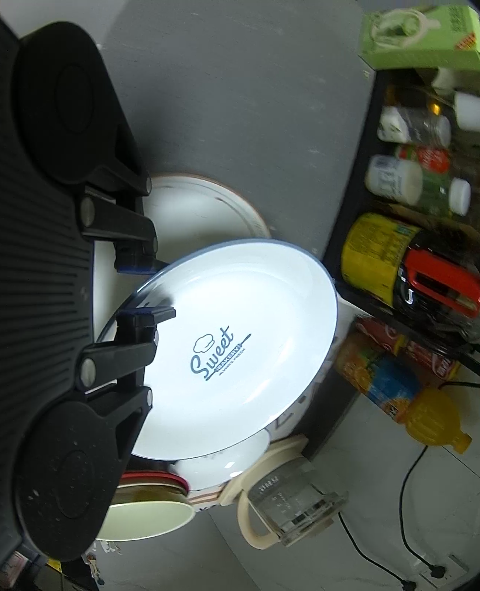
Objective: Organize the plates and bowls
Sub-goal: 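Lift the 'Sweet' plate and lower it onto the white flower-pattern plate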
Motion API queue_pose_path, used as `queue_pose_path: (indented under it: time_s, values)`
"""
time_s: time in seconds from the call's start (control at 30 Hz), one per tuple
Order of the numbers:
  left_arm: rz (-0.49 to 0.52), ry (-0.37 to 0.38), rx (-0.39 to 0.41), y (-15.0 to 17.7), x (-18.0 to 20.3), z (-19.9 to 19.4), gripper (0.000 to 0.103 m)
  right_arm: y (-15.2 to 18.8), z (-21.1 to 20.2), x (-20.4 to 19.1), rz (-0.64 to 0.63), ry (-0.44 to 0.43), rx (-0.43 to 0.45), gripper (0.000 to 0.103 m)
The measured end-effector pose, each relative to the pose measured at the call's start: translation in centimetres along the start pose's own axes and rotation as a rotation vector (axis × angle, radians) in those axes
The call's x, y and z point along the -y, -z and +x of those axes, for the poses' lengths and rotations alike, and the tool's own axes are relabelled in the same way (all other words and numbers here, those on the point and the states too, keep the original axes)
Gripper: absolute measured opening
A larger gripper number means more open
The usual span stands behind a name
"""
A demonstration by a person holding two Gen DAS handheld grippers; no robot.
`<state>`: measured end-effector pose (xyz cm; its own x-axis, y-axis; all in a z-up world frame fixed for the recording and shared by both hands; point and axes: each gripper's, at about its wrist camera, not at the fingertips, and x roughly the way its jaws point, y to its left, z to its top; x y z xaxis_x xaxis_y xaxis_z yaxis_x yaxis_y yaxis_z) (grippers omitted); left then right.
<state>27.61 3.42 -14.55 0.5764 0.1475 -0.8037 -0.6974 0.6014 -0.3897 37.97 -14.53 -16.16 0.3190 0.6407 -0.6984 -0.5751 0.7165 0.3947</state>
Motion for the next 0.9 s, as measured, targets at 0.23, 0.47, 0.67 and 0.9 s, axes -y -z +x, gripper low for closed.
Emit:
queue_pose_path:
  time_s: [0.23, 0.47, 0.67, 0.9]
  values:
    - [-0.02, -0.011, -0.016, 2.2, -0.9, -0.9, 0.015, 1.7, -0.8, 0.0, -0.039, -0.006, -0.031, 0.018]
    - [-0.057, -0.016, -0.062, 3.5, -1.5, -0.7, 0.016, 2.6, -1.1, 0.3, -0.046, -0.004, -0.058, 0.018]
    - [-0.069, -0.015, -0.067, 3.8, -1.7, -0.6, 0.016, 2.8, -1.0, 0.3, -0.049, 0.002, -0.08, 0.018]
    - [-0.081, -0.021, -0.113, 3.0, -1.5, 0.1, 0.017, 2.2, -0.5, 0.9, 0.004, -0.007, -0.103, 0.018]
